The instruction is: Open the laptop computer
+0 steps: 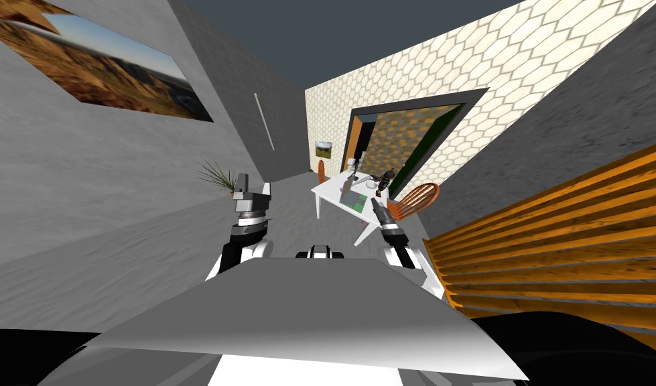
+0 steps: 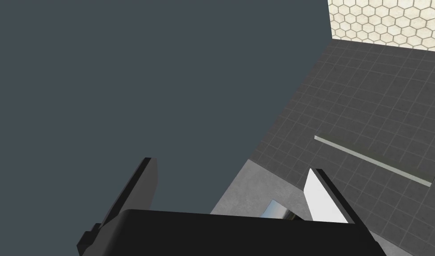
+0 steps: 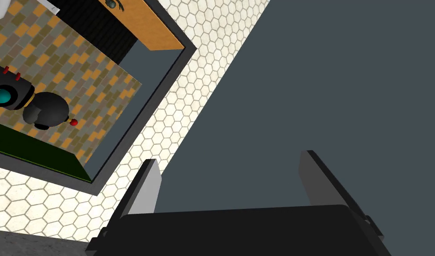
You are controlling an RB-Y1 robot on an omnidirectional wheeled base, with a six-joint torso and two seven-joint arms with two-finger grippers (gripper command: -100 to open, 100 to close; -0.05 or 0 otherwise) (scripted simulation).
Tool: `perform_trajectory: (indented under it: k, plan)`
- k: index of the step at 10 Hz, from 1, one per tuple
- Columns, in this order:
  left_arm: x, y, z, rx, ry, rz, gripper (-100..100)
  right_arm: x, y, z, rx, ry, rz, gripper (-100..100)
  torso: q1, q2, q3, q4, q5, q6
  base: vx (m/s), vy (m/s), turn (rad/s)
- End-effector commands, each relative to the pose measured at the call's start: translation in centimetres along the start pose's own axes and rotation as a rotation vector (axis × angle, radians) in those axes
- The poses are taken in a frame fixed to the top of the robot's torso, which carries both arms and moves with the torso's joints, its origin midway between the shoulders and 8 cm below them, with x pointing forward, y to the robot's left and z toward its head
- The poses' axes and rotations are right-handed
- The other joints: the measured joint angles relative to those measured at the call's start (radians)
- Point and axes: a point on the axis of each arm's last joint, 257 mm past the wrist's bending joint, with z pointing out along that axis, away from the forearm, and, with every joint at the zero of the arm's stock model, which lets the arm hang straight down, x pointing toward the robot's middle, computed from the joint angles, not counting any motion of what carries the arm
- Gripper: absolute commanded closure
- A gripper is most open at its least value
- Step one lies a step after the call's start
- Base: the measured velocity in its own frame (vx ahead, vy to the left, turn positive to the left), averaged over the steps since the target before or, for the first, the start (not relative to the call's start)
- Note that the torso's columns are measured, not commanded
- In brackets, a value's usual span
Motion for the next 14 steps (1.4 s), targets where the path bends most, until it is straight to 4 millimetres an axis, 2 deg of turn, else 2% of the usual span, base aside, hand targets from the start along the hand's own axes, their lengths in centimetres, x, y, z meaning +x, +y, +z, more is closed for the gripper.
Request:
perform_trajectory:
  k: [1, 6, 12, 13, 14]
  plan:
    - [0.0, 0.0, 0.0, 0.000, 0.000, 0.000, 0, 0.3, -2.6, -0.1, 0.052, 0.036, -0.137, -100, -0.004, 0.002, 0.001, 0.000, -0.001, 0.000, 0.067, 0.132, -0.043]
    - [0.0, 0.0, 0.0, 0.000, 0.000, 0.000, 0, -0.2, -10.2, -0.9, 0.204, 0.137, -0.503, -100, 0.000, 0.001, 0.001, 0.000, 0.000, 0.000, 0.130, 0.217, -0.077]
    - [0.0, 0.0, 0.0, 0.000, 0.000, 0.000, 0, -2.5, -19.2, -2.5, 0.383, 0.263, -0.877, -100, -0.005, 0.002, 0.001, 0.001, -0.002, 0.000, 0.147, 0.237, -0.020]
    - [0.0, 0.0, 0.0, 0.000, 0.000, 0.000, 0, -3.0, -20.5, -2.8, 0.411, 0.283, -0.932, -100, -0.004, 0.002, 0.001, 0.000, -0.001, 0.000, 0.139, 0.238, 0.004]
    - [0.0, 0.0, 0.0, 0.000, 0.000, 0.000, 0, -3.0, -20.5, -2.8, 0.411, 0.283, -0.932, -100, -0.001, 0.004, 0.002, 0.001, -0.001, 0.000, 0.072, 0.159, -0.003]
